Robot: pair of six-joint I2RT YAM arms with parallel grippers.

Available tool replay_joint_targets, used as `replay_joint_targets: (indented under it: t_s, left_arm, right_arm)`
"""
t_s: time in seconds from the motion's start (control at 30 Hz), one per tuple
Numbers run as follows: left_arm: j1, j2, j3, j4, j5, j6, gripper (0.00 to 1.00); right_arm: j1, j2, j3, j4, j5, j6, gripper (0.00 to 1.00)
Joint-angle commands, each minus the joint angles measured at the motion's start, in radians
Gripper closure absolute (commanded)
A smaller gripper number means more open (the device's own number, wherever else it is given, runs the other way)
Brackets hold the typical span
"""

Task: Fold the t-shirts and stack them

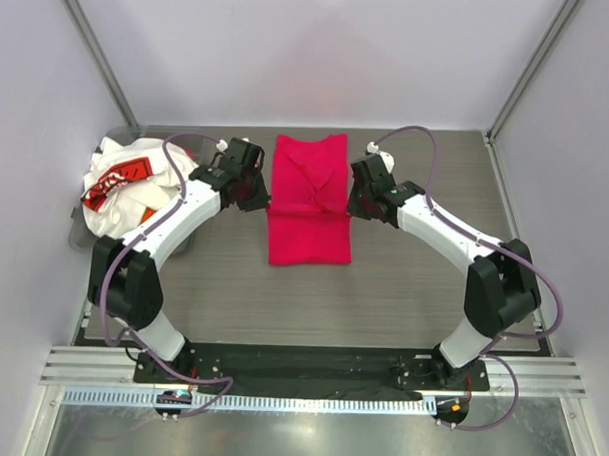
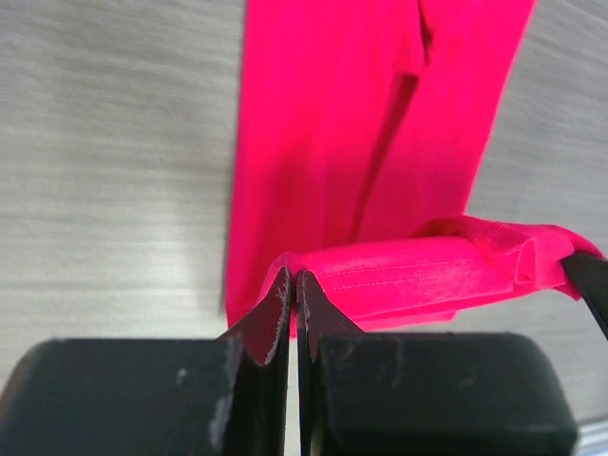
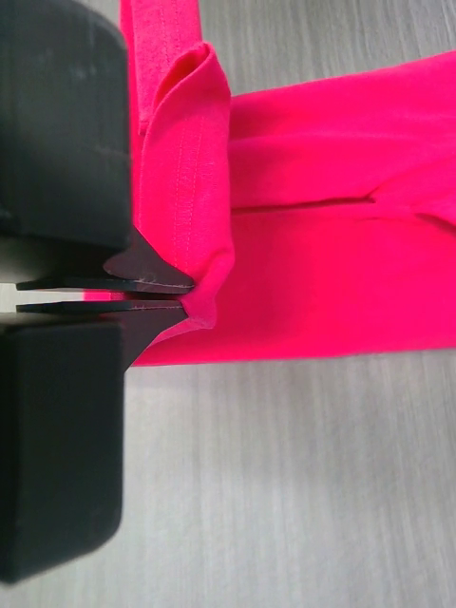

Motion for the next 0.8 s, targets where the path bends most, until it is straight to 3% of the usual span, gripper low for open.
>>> replay_joint_targets:
  t_s: [0.0,0.4,0.77]
  left_arm:
    - [0.044,0.063,0.061,-0.019,-0.038,0.068,1.0]
    - [0.114,0.276,0.176,0.008,0.044,0.105,1.0]
    - [0.148,0.403,0.299,0.026,0.134,0.139,1.0]
  right_arm:
    - [-0.041,0.062,0.078,0.006,0.012,-0.082,0.99]
    - [-0.069,0.27,0.203,0.008,0.006,-0.092,0.99]
    - [-0.107,0.341,0.271,0.0,-0.009,-0.067,0.99]
